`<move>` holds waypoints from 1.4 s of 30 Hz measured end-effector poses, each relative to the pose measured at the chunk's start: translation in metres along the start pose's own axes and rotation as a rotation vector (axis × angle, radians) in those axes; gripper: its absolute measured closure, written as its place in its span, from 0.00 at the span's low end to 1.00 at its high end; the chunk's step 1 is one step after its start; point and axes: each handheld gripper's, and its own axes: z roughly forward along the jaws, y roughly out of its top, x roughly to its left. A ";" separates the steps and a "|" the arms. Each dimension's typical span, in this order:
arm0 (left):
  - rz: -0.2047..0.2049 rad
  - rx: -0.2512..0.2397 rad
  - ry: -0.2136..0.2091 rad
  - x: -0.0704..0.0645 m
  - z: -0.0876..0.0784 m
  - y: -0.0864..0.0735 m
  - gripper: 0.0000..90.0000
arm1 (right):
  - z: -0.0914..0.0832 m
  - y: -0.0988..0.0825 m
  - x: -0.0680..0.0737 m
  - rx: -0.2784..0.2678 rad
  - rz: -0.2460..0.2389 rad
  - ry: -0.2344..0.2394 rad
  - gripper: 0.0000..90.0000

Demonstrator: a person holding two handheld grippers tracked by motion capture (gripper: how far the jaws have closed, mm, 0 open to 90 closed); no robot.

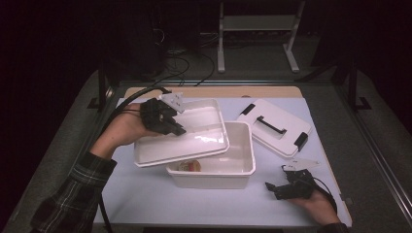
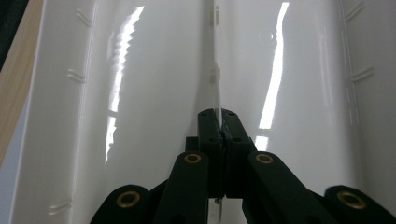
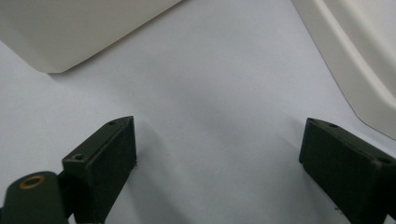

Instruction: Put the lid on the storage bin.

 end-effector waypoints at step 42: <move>0.089 -0.005 -0.140 0.002 0.092 0.033 0.98 | 0.000 0.000 0.000 -0.001 0.002 0.002 0.11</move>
